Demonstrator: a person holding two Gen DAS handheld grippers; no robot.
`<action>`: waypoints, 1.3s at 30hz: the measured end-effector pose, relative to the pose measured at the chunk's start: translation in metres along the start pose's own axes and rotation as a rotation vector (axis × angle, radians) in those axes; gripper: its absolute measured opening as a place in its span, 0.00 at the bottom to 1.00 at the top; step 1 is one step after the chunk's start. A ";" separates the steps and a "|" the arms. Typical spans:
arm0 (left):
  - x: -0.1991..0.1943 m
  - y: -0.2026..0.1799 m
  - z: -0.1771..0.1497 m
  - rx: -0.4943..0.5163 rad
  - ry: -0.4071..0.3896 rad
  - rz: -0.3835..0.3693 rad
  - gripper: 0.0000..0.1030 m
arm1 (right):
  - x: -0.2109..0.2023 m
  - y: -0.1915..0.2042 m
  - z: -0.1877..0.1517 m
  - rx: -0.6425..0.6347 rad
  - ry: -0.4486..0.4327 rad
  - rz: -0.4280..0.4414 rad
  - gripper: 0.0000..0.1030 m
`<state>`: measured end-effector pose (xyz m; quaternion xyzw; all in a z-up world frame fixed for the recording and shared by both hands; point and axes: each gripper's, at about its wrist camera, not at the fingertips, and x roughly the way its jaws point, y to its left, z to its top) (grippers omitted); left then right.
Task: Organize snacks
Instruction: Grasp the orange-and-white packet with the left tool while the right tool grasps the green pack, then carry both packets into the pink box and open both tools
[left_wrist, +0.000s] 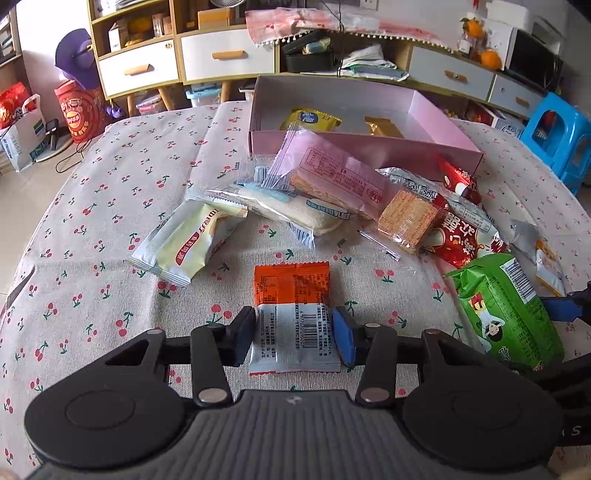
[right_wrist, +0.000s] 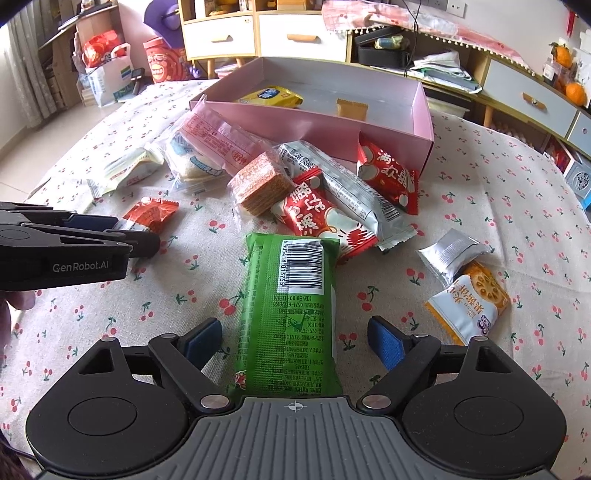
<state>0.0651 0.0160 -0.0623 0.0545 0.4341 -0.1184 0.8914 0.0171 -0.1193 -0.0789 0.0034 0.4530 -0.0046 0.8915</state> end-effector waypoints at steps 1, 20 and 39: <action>0.000 0.000 0.000 -0.001 0.001 0.000 0.39 | -0.001 0.000 0.000 0.002 0.002 0.007 0.75; -0.011 0.002 0.009 -0.046 0.047 -0.021 0.34 | -0.020 0.003 0.012 0.002 -0.014 0.076 0.44; -0.027 0.000 0.064 -0.094 -0.078 -0.076 0.34 | -0.043 -0.026 0.066 0.099 -0.081 0.076 0.44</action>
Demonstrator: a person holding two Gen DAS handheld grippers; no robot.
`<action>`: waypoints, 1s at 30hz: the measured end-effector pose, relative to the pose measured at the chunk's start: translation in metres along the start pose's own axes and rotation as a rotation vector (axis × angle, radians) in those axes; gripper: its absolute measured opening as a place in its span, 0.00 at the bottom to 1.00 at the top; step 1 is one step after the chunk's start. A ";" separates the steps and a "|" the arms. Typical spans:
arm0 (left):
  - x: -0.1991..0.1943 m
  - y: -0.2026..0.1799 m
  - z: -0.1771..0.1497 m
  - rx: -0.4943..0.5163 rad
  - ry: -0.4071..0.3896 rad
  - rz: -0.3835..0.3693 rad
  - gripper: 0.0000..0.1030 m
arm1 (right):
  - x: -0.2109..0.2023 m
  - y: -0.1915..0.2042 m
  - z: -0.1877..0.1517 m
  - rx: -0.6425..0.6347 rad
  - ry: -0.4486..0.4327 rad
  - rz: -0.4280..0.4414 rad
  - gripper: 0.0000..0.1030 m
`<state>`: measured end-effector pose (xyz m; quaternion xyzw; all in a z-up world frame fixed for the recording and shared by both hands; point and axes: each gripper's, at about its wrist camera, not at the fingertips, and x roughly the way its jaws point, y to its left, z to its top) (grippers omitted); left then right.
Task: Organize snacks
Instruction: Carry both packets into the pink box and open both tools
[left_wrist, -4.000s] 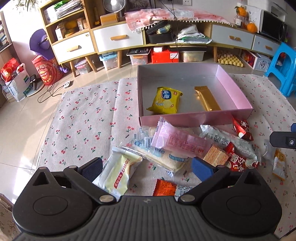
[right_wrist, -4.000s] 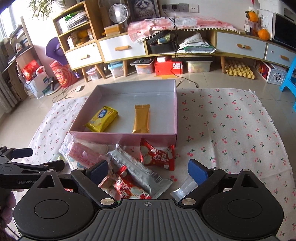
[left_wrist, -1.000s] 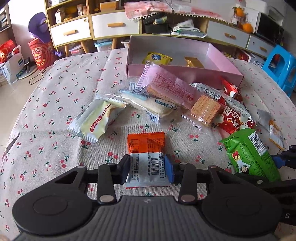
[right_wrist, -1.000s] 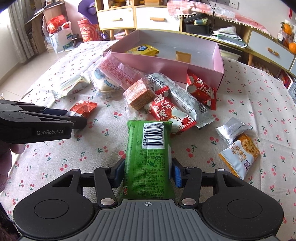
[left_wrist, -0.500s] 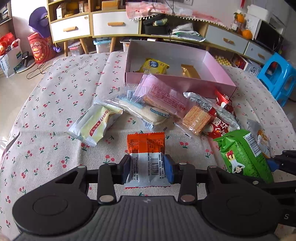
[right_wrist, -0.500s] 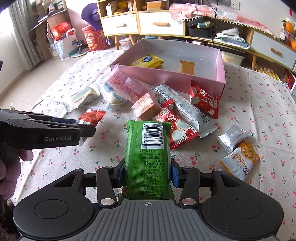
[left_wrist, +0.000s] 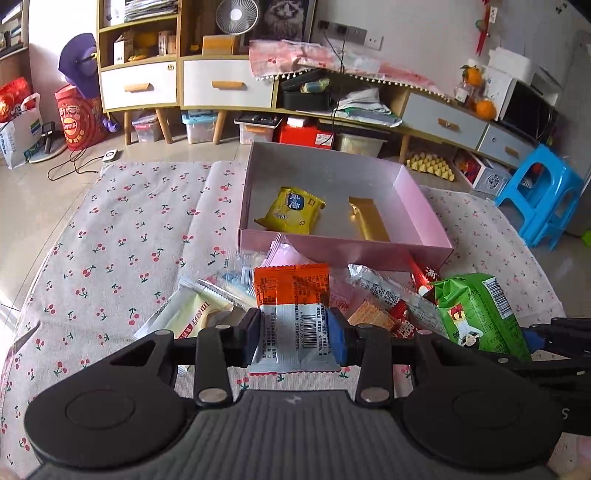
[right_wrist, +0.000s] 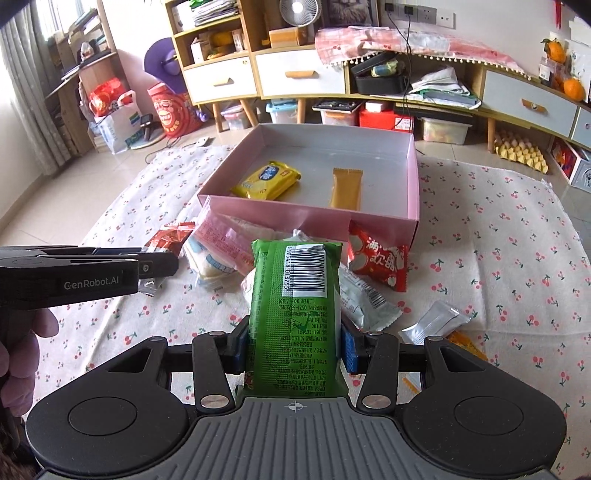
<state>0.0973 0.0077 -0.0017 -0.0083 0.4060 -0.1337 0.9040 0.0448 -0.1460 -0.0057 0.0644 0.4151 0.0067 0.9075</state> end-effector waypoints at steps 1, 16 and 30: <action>0.001 -0.001 0.004 -0.009 -0.009 -0.005 0.34 | 0.001 -0.002 0.005 0.008 -0.005 -0.003 0.44; 0.040 -0.022 0.047 -0.073 -0.042 -0.004 0.34 | 0.025 -0.032 0.069 0.108 -0.061 -0.081 0.44; 0.098 -0.038 0.086 0.078 -0.064 -0.026 0.35 | 0.080 -0.083 0.112 0.154 -0.099 -0.027 0.44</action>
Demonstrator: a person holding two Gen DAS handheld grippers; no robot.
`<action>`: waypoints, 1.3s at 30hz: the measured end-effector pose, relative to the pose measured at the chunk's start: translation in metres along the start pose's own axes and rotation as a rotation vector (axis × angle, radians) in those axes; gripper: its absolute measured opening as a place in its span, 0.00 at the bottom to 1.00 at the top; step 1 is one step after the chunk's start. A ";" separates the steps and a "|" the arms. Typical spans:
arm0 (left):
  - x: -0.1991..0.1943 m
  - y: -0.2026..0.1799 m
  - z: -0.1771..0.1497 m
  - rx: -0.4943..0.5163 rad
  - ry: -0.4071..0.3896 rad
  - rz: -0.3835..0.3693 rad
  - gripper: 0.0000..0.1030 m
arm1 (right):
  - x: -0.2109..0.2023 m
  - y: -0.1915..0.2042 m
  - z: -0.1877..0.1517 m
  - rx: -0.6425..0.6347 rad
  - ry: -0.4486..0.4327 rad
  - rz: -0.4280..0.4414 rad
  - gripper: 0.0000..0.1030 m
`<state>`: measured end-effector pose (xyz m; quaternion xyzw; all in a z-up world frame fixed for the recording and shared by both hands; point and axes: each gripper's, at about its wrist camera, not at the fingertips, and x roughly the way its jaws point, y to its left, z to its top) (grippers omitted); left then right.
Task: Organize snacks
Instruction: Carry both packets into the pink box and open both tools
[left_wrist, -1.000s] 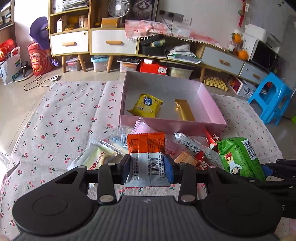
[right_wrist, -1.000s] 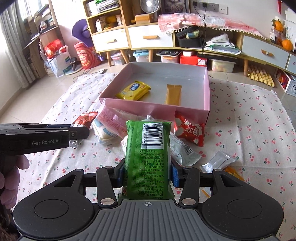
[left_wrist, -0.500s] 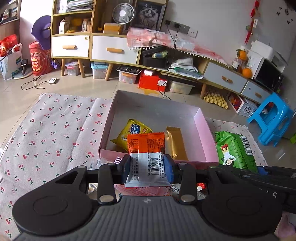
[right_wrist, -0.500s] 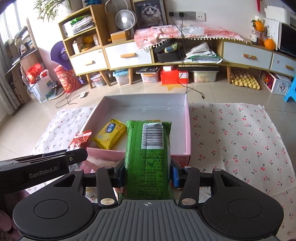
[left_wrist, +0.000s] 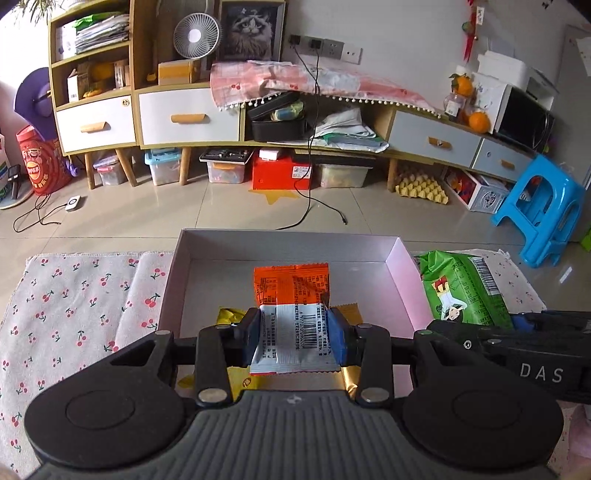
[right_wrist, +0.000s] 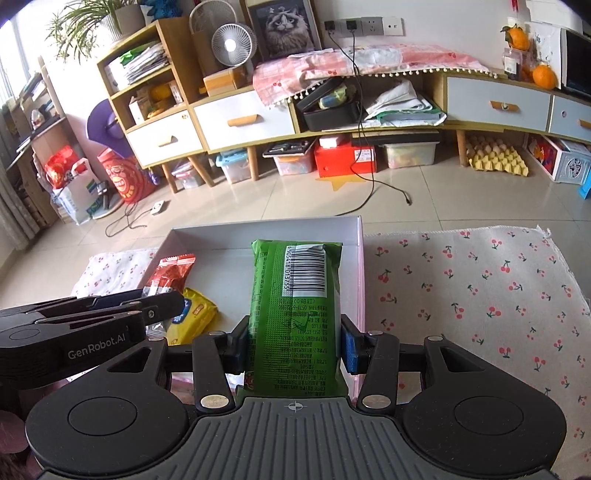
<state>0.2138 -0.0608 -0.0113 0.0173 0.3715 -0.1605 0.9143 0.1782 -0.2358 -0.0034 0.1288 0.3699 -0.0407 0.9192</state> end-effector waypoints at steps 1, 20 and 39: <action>0.006 -0.001 0.002 0.004 0.006 0.007 0.35 | 0.006 -0.002 0.002 -0.003 0.000 0.000 0.44; 0.053 0.002 0.003 0.046 0.084 0.088 0.35 | 0.058 -0.013 0.002 0.004 0.034 0.016 0.44; 0.027 0.000 0.013 0.042 0.067 0.098 0.63 | 0.026 -0.011 0.010 0.017 0.002 0.004 0.67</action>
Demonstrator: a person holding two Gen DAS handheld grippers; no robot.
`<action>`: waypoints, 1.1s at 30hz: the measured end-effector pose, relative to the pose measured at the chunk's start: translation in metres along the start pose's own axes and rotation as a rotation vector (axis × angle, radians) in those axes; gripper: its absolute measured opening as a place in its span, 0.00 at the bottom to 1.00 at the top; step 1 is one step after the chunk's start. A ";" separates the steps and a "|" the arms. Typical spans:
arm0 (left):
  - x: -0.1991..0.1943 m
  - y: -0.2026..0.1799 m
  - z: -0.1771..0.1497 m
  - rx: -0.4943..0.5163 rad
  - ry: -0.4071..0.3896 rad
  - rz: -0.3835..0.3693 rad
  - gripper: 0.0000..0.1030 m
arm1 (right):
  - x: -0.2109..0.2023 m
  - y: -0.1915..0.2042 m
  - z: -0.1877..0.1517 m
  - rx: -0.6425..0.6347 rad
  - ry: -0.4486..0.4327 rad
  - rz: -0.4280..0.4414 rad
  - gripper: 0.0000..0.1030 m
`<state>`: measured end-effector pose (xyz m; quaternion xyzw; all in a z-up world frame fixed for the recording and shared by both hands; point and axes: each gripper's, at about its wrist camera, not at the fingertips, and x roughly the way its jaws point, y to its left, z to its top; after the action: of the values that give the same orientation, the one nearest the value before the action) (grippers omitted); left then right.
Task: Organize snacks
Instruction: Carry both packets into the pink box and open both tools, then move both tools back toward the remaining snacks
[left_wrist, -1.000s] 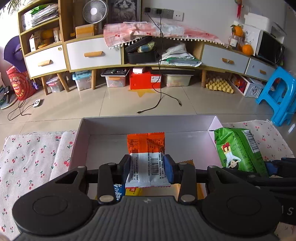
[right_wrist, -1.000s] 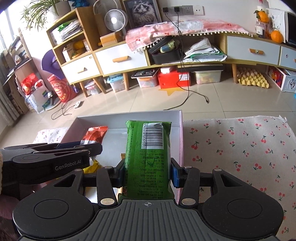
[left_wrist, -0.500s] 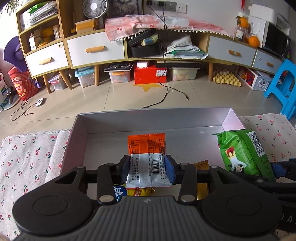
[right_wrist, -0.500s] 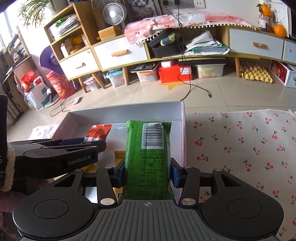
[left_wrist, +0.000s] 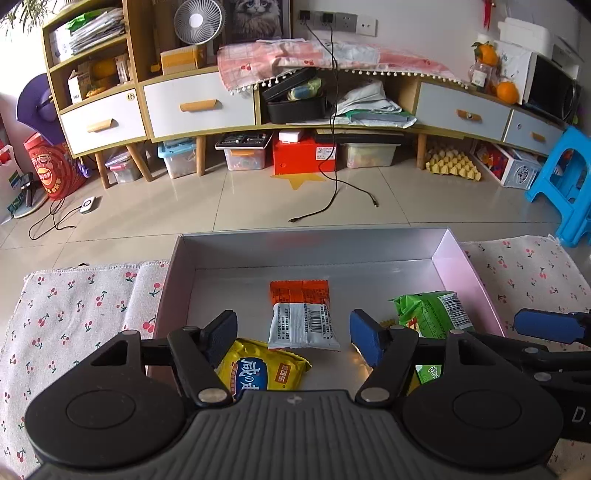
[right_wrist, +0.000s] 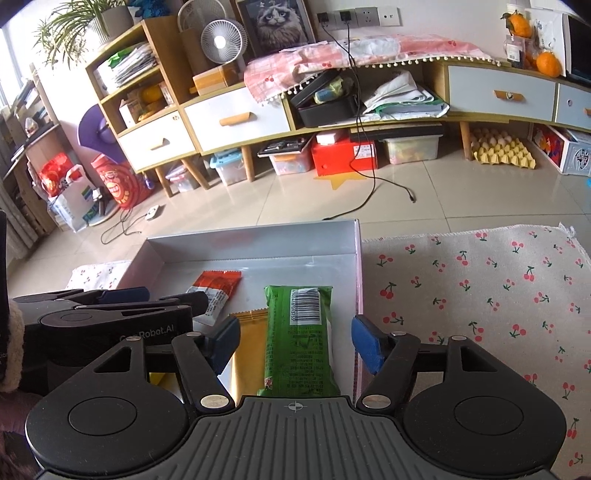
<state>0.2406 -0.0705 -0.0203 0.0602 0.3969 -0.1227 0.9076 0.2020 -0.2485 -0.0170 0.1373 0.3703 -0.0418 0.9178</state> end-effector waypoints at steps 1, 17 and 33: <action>-0.004 0.000 0.000 -0.001 -0.002 -0.004 0.64 | -0.005 0.001 0.001 -0.004 -0.005 -0.005 0.69; -0.078 0.015 -0.029 0.020 -0.053 0.012 0.92 | -0.090 0.022 -0.019 -0.044 -0.022 -0.023 0.86; -0.098 0.039 -0.074 0.056 -0.015 0.050 0.99 | -0.110 0.043 -0.071 -0.109 -0.004 0.006 0.91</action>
<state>0.1347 -0.0006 0.0015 0.0947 0.3847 -0.1115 0.9114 0.0830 -0.1901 0.0198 0.0881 0.3700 -0.0191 0.9247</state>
